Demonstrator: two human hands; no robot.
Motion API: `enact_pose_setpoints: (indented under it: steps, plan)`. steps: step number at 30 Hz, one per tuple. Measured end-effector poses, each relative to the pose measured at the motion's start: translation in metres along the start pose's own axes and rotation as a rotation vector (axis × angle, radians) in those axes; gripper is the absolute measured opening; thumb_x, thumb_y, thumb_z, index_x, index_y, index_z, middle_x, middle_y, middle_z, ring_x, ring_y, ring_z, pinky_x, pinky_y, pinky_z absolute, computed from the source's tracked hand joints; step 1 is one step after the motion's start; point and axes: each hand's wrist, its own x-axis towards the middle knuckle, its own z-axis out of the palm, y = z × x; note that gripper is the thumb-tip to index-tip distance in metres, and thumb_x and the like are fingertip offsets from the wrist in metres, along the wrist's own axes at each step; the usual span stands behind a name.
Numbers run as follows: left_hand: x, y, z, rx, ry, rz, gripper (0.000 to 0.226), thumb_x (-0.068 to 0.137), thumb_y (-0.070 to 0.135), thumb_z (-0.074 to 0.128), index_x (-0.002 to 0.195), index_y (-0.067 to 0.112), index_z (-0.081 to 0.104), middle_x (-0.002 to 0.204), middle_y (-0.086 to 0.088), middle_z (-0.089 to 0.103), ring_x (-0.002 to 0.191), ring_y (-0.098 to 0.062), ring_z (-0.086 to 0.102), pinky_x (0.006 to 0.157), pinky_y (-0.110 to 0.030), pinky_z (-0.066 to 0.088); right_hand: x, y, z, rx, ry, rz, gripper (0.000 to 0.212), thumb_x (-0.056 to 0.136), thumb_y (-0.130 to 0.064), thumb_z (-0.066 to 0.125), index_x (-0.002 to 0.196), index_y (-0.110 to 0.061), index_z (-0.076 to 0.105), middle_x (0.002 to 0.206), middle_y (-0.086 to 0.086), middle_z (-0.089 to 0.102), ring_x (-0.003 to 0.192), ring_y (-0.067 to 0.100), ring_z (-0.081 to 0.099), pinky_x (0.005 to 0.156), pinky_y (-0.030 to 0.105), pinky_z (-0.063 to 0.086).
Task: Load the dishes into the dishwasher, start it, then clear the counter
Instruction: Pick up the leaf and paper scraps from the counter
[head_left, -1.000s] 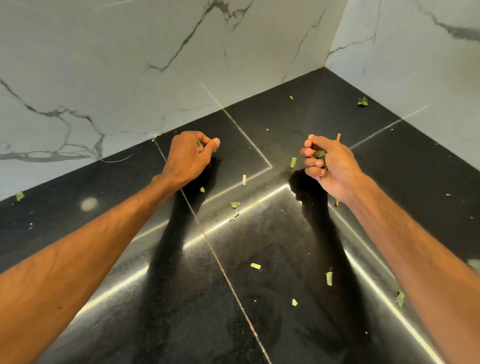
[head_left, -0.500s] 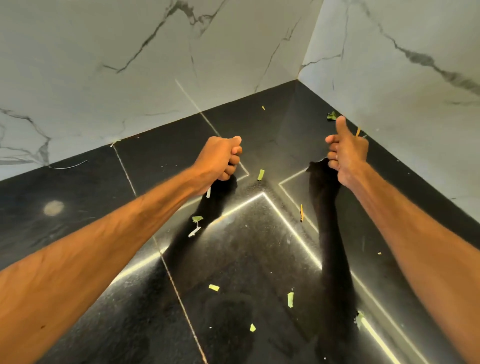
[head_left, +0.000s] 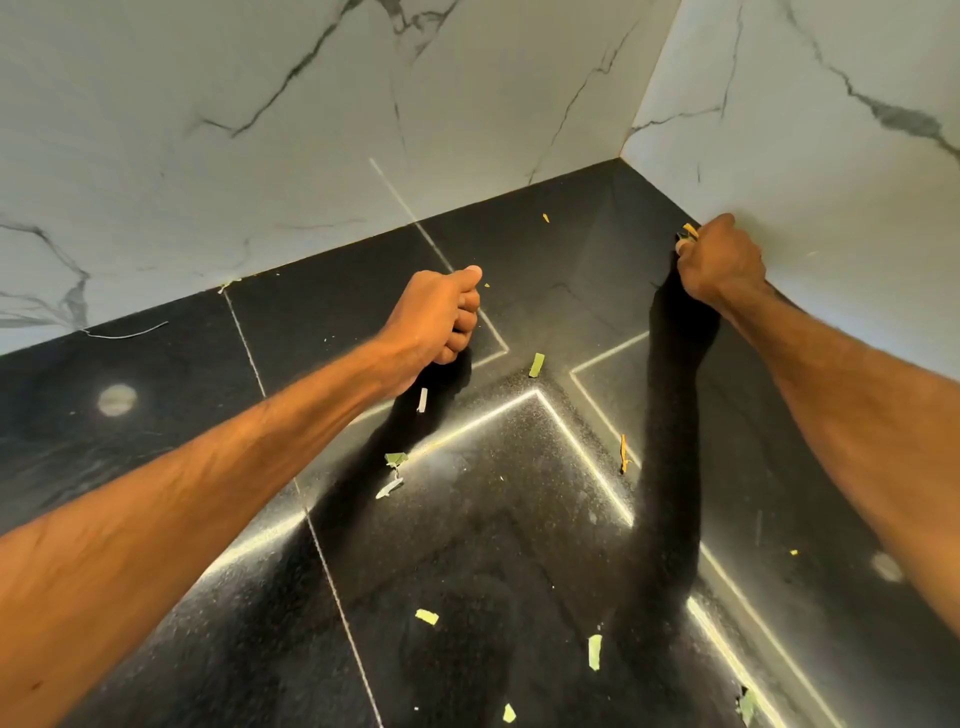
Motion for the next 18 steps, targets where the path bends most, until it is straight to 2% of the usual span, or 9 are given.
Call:
enact_pose_setpoints:
  steps: [5, 8, 10, 13, 15, 18]
  plan:
    - [0.002, -0.002, -0.005, -0.013, -0.006, -0.006, 0.049, 0.105, 0.037, 0.045, 0.057, 0.026, 0.039, 0.053, 0.008, 0.033, 0.048, -0.008, 0.027, 0.045, -0.020, 0.022, -0.004, -0.004, 0.001, -0.054, 0.037, -0.060, 0.036, 0.103, -0.026, 0.051, 0.127, 0.001, 0.047, 0.122, 0.025, 0.059, 0.113, 0.044, 0.056, 0.086, 0.045, 0.045]
    - [0.003, -0.003, -0.004, -0.016, -0.017, -0.011, 0.049, 0.105, 0.037, 0.045, 0.057, 0.026, 0.039, 0.052, 0.008, 0.034, 0.048, -0.008, 0.027, 0.046, -0.021, 0.023, -0.008, -0.002, 0.006, -0.047, 0.051, -0.079, 0.032, 0.103, -0.023, 0.052, 0.127, -0.002, 0.048, 0.114, 0.021, 0.061, 0.096, 0.035, 0.057, 0.074, 0.041, 0.040]
    - [0.004, -0.003, -0.003, -0.005, -0.023, -0.014, 0.049, 0.105, 0.037, 0.045, 0.057, 0.026, 0.039, 0.052, 0.008, 0.034, 0.048, -0.008, 0.028, 0.046, -0.020, 0.023, -0.008, 0.000, 0.007, -0.002, 0.066, -0.070, 0.033, 0.103, -0.026, 0.051, 0.126, -0.003, 0.048, 0.114, 0.019, 0.062, 0.092, 0.032, 0.056, 0.074, 0.040, 0.041]
    - [0.008, -0.004, 0.000, 0.075, -0.014, 0.014, 0.048, 0.104, 0.037, 0.044, 0.058, 0.025, 0.039, 0.053, 0.007, 0.034, 0.046, -0.009, 0.027, 0.043, -0.019, 0.023, -0.003, -0.007, 0.008, 0.101, 0.063, -0.103, 0.035, 0.104, -0.031, 0.049, 0.127, -0.004, 0.048, 0.118, 0.019, 0.062, 0.107, 0.038, 0.060, 0.085, 0.046, 0.046]
    - [0.014, -0.005, 0.003, 0.175, 0.032, 0.085, 0.046, 0.103, 0.035, 0.044, 0.059, 0.022, 0.040, 0.053, 0.005, 0.034, 0.046, -0.009, 0.027, 0.042, -0.021, 0.025, 0.003, -0.021, 0.011, 0.110, 0.047, -0.171, 0.035, 0.103, -0.030, 0.050, 0.127, -0.005, 0.047, 0.118, 0.019, 0.062, 0.107, 0.038, 0.061, 0.088, 0.048, 0.049]
    - [0.027, -0.012, 0.007, 0.466, 0.161, 0.362, 0.049, 0.102, 0.034, 0.040, 0.058, 0.012, 0.041, 0.053, -0.003, 0.035, 0.048, -0.014, 0.029, 0.051, -0.033, 0.033, 0.014, -0.043, 0.020, 0.036, 0.020, -0.209, 0.037, 0.101, -0.024, 0.054, 0.129, -0.001, 0.043, 0.120, 0.021, 0.062, 0.108, 0.040, 0.062, 0.089, 0.049, 0.051]
